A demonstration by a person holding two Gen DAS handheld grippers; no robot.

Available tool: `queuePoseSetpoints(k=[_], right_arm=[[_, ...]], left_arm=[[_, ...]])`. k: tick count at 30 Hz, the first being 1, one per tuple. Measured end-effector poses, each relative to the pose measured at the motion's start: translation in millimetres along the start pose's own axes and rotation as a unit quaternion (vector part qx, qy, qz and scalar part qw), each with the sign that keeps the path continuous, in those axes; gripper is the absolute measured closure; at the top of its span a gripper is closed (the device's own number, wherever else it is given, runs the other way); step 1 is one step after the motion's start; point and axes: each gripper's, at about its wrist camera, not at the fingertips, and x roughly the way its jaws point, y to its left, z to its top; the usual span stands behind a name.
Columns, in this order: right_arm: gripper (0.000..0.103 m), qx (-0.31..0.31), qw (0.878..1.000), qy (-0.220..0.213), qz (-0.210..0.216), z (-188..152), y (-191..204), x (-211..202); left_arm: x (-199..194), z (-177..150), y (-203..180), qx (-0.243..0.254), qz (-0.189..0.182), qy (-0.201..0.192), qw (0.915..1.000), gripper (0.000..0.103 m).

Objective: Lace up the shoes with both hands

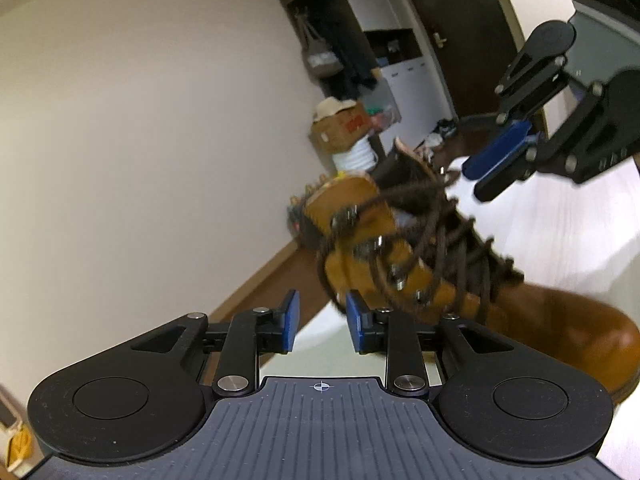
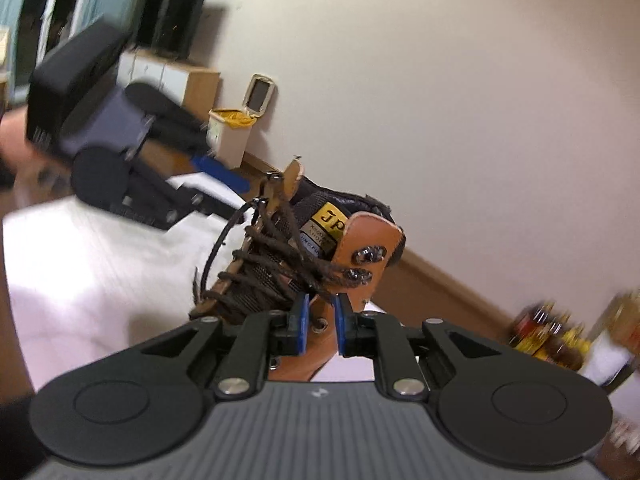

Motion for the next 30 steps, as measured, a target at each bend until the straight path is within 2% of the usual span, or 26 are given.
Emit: queuePoseSetpoints(k=[3,5,6,11,16,18,23,25,27,30], right_arm=[[0.089,-0.023,1.000,-0.009,-0.019,2.3,3.3,-0.6],[0.089,-0.026,0.999,-0.020,-0.026,5.1,3.4,-1.0],[0.089,-0.021,0.999,-0.029,-0.025,7.2,1.2,-1.9],[0.089,-0.001,0.999,-0.040,-0.029,12.1,-8.3,1.8],[0.089,0.020,0.999,-0.045,-0.013,6.3,-13.5,1.0],[0.089,0.019,0.999,-0.045,-0.007,3.9,-11.1,-0.4],[0.089,0.041,0.998,-0.044,-0.001,-0.6,-14.0,-8.4],[0.089,0.052,0.998,-0.043,0.001,-2.6,-15.6,-13.4],[0.088,0.067,0.997,-0.041,0.004,-7.6,-15.7,-17.5],[0.089,0.096,0.995,-0.037,0.008,-18.2,-15.2,-23.0]], left_arm=[[11.4,5.5,-8.5,0.022,0.008,0.003,0.9997,0.075],[11.4,9.1,-9.1,0.020,0.005,0.003,0.9998,0.094],[12.1,10.4,-8.2,0.015,0.000,0.003,0.9999,0.099],[13.6,12.0,-8.6,0.010,-0.010,0.010,0.9999,0.100],[3.3,-6.5,-21.5,0.014,-0.012,0.040,0.9990,0.101],[0.7,-11.6,-19.8,-0.003,-0.012,0.040,0.9991,0.101],[-7.6,-9.6,-18.0,-0.006,-0.009,0.042,0.9991,0.100],[-12.6,-11.1,-17.2,-0.017,-0.002,0.045,0.9988,0.095],[-20.1,-15.0,-15.4,-0.031,0.000,0.050,0.9982,0.095],[-30.4,-24.4,-19.1,-0.051,0.006,0.080,0.9955,0.095]])
